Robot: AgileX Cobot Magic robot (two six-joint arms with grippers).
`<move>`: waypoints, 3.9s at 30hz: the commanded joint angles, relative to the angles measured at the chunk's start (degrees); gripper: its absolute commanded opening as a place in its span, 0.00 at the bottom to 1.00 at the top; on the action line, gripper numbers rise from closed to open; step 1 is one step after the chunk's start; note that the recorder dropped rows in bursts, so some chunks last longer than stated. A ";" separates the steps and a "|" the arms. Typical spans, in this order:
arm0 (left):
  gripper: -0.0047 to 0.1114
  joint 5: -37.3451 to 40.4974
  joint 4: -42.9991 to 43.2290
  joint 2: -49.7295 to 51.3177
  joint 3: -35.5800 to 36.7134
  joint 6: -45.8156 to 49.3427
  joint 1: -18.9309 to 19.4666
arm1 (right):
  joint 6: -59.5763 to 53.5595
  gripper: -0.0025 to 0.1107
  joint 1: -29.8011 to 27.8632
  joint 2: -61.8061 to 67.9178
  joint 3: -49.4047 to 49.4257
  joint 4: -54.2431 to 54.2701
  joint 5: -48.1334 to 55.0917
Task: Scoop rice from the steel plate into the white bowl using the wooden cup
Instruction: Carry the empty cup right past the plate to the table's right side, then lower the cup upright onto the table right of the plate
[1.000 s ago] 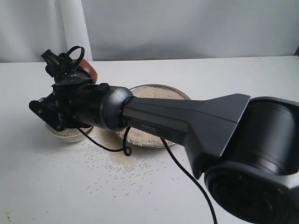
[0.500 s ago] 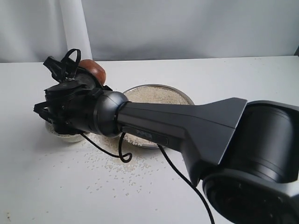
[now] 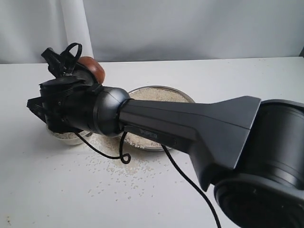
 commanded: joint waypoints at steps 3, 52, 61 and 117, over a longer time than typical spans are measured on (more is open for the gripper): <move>0.04 -0.35 -0.09 -0.14 -0.13 -0.22 -0.27 | 11.30 0.02 -2.91 -8.54 -0.47 17.74 0.83; 0.04 -0.35 -0.09 -0.14 -0.13 -0.22 -0.27 | 38.50 0.02 -42.74 -52.46 87.54 59.36 -85.98; 0.04 -0.35 -0.09 -0.14 -0.13 -0.22 -0.27 | 37.83 0.02 -42.82 -50.47 88.60 59.49 -88.46; 0.04 -0.35 -0.09 -0.14 -0.13 -0.22 -0.27 | 41.01 0.53 -58.61 -12.54 78.16 31.48 -111.69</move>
